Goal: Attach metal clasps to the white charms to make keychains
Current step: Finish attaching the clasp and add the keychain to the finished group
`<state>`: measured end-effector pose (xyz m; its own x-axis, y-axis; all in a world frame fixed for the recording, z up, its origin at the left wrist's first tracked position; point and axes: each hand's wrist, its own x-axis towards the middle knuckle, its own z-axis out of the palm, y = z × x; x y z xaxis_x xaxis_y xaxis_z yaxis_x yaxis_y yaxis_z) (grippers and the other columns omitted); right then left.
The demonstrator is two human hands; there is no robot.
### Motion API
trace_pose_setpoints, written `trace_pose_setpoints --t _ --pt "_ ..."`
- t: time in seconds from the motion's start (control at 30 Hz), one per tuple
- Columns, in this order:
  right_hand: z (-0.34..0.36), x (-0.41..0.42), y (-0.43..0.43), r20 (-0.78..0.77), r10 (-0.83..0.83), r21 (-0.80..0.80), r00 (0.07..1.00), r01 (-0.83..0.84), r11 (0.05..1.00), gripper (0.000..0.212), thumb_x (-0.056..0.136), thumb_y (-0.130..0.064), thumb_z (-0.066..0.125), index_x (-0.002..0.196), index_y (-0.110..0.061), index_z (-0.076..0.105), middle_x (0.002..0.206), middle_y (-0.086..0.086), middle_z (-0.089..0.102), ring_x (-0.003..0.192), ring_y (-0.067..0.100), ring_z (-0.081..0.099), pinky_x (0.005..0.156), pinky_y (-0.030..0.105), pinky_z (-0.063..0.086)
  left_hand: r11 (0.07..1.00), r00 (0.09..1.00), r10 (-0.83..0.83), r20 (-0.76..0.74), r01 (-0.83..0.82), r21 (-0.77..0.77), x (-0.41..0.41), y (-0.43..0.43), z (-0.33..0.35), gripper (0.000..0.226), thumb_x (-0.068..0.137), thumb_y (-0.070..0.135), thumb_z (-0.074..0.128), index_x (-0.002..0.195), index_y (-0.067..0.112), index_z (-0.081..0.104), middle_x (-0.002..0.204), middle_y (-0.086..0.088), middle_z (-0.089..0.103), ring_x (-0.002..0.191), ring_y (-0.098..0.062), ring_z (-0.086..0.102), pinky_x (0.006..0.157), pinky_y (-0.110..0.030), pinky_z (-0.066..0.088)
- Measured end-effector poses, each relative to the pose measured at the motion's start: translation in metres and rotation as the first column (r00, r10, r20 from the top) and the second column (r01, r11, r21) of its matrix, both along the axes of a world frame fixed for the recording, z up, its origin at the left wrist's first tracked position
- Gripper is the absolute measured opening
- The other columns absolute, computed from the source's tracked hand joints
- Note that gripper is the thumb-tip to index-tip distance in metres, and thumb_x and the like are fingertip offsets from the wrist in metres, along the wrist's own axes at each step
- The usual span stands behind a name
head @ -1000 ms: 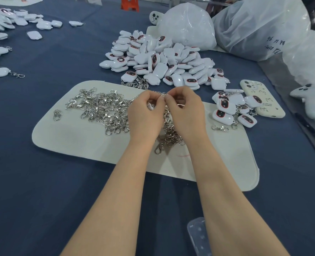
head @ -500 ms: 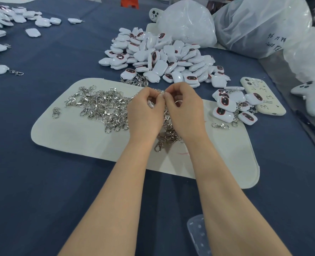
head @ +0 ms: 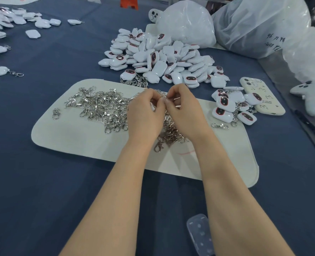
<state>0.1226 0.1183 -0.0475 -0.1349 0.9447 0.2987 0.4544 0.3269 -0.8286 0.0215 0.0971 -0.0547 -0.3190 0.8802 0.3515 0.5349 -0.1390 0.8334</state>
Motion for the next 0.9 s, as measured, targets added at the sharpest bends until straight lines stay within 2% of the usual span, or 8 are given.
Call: trace_pose_setpoints --t 0.1,0.3,0.47,0.57,0.7,0.83,0.9 --pt "0.002 0.007 -0.001 0.028 0.06 -0.009 0.998 -0.06 0.998 0.016 0.09 -0.006 0.054 0.087 -0.019 0.046 0.08 -0.014 0.051 0.069 0.003 0.05 0.059 0.008 0.039 0.999 0.998 -0.04 -0.047 0.04 -0.009 -0.002 -0.001 0.0 0.008 0.09 0.018 0.058 0.083 0.016 0.062 0.062 0.015 0.046 0.055 -0.003 0.04 0.053 -0.019 0.026" --pt "0.003 0.005 -0.003 0.052 0.066 0.024 0.996 -0.068 0.997 0.019 0.089 -0.003 0.053 0.085 -0.02 0.046 0.079 -0.013 0.052 0.068 0.0 0.049 0.062 0.008 0.04 0.999 0.999 -0.048 -0.021 0.048 -0.021 -0.003 -0.001 0.002 0.008 0.089 0.016 0.059 0.086 0.012 0.065 0.074 0.01 0.056 0.07 -0.011 0.049 0.061 -0.018 0.029" --pt "0.0 0.002 -0.003 0.054 0.033 0.077 0.998 -0.037 0.996 0.016 0.086 -0.001 0.052 0.084 -0.016 0.047 0.077 -0.009 0.051 0.07 0.009 0.046 0.065 0.02 0.042 0.999 1.0 -0.028 -0.002 0.028 -0.027 -0.001 -0.002 0.002 0.01 0.09 0.019 0.058 0.088 0.012 0.065 0.077 0.009 0.058 0.075 -0.012 0.051 0.062 -0.018 0.03" --pt "0.0 0.0 -0.003 0.009 -0.014 0.114 1.0 0.013 0.993 0.015 0.084 -0.002 0.054 0.083 -0.016 0.047 0.075 -0.006 0.051 0.07 0.013 0.047 0.065 0.023 0.042 0.999 0.998 -0.03 0.048 0.032 -0.041 -0.001 -0.001 0.004 0.01 0.091 0.02 0.058 0.087 0.015 0.066 0.075 0.012 0.057 0.069 -0.007 0.049 0.059 -0.017 0.03" --pt "0.0 -0.001 -0.004 -0.022 -0.058 0.153 0.998 0.061 0.986 0.013 0.084 -0.004 0.057 0.083 -0.015 0.05 0.078 -0.004 0.055 0.077 0.018 0.053 0.073 0.029 0.047 0.994 0.989 -0.074 0.129 0.084 -0.072 -0.004 0.002 0.007 0.008 0.09 0.02 0.06 0.086 0.016 0.066 0.073 0.012 0.058 0.054 0.008 0.048 0.054 -0.006 0.033" --pt "0.0 0.0 -0.005 -0.032 -0.054 0.17 0.998 0.058 0.984 0.01 0.086 -0.006 0.057 0.088 -0.015 0.052 0.087 -0.001 0.06 0.088 0.019 0.057 0.084 0.033 0.048 0.989 0.972 -0.103 0.213 0.124 -0.085 -0.006 0.002 0.009 0.007 0.09 0.019 0.062 0.089 0.016 0.068 0.082 0.005 0.064 0.069 -0.001 0.051 0.06 -0.005 0.035" --pt "0.0 0.0 -0.005 -0.062 -0.054 0.162 0.997 0.063 0.985 0.01 0.087 -0.006 0.056 0.09 -0.015 0.052 0.088 -0.001 0.061 0.088 0.017 0.058 0.085 0.032 0.049 0.981 0.944 -0.138 0.299 0.173 -0.094 -0.006 0.0 0.01 0.007 0.089 0.02 0.062 0.087 0.018 0.068 0.078 0.005 0.062 0.067 -0.006 0.049 0.058 -0.009 0.037"
